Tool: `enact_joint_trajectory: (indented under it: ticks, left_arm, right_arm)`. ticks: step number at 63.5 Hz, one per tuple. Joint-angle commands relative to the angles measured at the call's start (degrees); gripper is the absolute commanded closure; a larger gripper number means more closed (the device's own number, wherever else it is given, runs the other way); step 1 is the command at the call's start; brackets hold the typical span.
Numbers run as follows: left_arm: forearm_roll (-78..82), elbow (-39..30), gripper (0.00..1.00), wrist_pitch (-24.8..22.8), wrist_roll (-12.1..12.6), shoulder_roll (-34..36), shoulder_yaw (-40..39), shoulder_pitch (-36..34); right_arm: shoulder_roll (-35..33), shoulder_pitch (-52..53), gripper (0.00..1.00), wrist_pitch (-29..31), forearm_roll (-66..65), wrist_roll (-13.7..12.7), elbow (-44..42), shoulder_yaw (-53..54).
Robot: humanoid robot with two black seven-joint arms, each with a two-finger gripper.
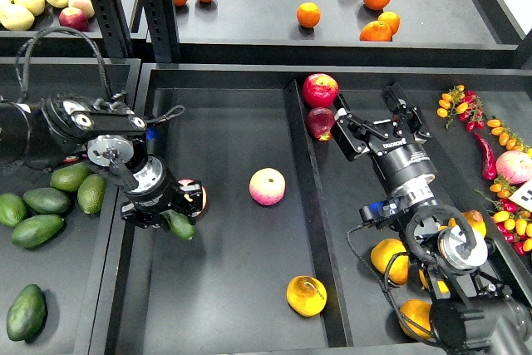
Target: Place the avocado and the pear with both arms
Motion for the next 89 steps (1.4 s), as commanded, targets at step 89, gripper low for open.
enact_joint_trajectory:
  ticks: [89]
  left_arm:
    - [13.1, -6.7, 0.67, 0.0, 0.0, 21.3, -0.2, 10.8]
  right_arm:
    - [0.0, 2.7, 0.0, -0.2, -3.7, -1.7, -0.4, -5.1]
